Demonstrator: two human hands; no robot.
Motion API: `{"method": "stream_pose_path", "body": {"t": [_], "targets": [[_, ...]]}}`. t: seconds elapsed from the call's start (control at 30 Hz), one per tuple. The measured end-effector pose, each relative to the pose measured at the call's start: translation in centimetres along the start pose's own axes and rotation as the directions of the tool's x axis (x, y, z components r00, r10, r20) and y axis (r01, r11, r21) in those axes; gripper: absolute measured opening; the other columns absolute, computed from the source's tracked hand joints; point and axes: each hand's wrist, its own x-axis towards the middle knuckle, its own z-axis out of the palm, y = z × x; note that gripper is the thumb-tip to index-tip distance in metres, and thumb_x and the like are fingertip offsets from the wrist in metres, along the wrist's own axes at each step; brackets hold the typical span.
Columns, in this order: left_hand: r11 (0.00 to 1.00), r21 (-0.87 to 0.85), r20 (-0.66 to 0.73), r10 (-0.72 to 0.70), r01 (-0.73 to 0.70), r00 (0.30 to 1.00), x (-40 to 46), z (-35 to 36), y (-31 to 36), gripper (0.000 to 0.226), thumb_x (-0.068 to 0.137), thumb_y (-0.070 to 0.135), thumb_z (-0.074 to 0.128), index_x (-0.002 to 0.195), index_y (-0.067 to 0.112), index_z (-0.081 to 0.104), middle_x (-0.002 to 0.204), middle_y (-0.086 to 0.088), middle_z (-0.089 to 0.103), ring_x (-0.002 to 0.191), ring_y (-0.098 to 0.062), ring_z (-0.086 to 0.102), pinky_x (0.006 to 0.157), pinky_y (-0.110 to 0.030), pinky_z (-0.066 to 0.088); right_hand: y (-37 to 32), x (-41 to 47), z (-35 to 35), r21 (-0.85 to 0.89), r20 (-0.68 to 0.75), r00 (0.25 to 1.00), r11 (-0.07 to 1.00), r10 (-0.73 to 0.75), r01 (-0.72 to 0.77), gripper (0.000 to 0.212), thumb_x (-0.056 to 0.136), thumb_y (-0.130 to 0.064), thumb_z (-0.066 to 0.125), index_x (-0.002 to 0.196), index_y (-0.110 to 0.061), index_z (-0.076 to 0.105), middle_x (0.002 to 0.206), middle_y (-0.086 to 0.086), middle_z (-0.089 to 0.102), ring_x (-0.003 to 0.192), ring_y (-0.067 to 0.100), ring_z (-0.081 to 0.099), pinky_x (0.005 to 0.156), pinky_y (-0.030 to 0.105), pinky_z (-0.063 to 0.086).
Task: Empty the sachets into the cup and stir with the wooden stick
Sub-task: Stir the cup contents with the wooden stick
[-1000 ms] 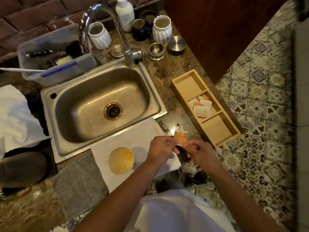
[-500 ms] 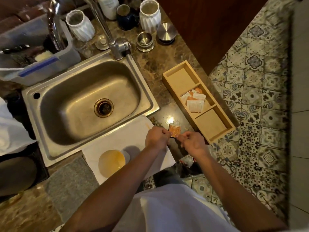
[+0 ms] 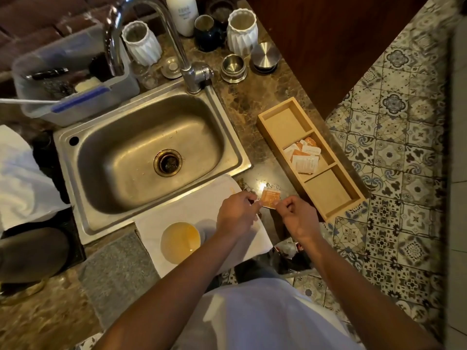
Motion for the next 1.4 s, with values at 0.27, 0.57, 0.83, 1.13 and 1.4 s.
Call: {"method": "stream_pose_path", "body": {"t": [0.27,0.57,0.83,1.13,1.4], "targets": [[0.963,-0.262,-0.053,0.050,-0.062,0.997,-6.4,-5.5,-1.9,0.013,0.091,0.035,0.070,0.104,0.033,0.073,0.061,0.003,0.071,0.071,-0.018,0.072,0.073,-0.038,0.057,-2.5,-1.2,2.0,-0.082,0.011,0.980,0.977,-0.198,0.198,0.028,0.094,-0.049,0.058,0.087,-0.022,0.061,0.074,-0.009,0.064,0.070,0.009,0.061,0.066,0.030,0.051],[0.879,-0.444,-0.163,0.110,-0.172,0.981,-11.7,-8.1,-3.1,0.013,0.095,0.019,0.068,0.107,0.021,0.073,0.066,-0.008,0.068,0.055,-0.016,0.056,0.053,-0.032,0.046,-4.5,-2.1,5.0,-0.085,0.128,0.949,0.950,-0.288,0.300,0.029,0.092,-0.051,0.063,0.089,-0.023,0.062,0.082,-0.005,0.070,0.076,0.013,0.067,0.071,0.033,0.055],[0.838,-0.486,-0.314,0.096,-0.247,0.945,-14.0,-9.9,-6.0,0.013,0.094,0.016,0.069,0.105,0.021,0.075,0.063,-0.004,0.067,0.049,-0.016,0.048,0.049,-0.029,0.045,-5.3,-2.6,5.9,-0.130,0.176,0.945,0.945,-0.275,0.299,0.031,0.086,-0.062,0.061,0.085,-0.030,0.060,0.080,-0.007,0.071,0.075,0.012,0.068,0.072,0.034,0.058],[0.915,-0.332,-0.536,0.017,-0.230,0.844,-14.1,-12.2,-10.5,0.013,0.092,0.024,0.072,0.101,0.032,0.074,0.065,0.000,0.068,0.061,-0.012,0.066,0.064,-0.035,0.057,-5.6,-2.6,6.4,-0.185,0.179,0.953,0.943,-0.244,0.276,0.026,0.088,-0.055,0.065,0.089,-0.030,0.058,0.089,-0.004,0.070,0.083,0.016,0.066,0.078,0.037,0.057],[0.986,-0.152,-0.628,-0.045,-0.066,0.777,-13.0,-12.5,-13.2,0.021,0.088,0.033,0.075,0.107,0.025,0.072,0.062,0.005,0.064,0.059,-0.014,0.062,0.062,-0.042,0.057,-5.5,-2.4,6.8,-0.329,0.178,0.953,0.898,-0.246,0.293,0.026,0.091,-0.046,0.066,0.101,-0.029,0.050,0.083,0.000,0.071,0.081,0.022,0.066,0.070,0.029,0.047]]}}
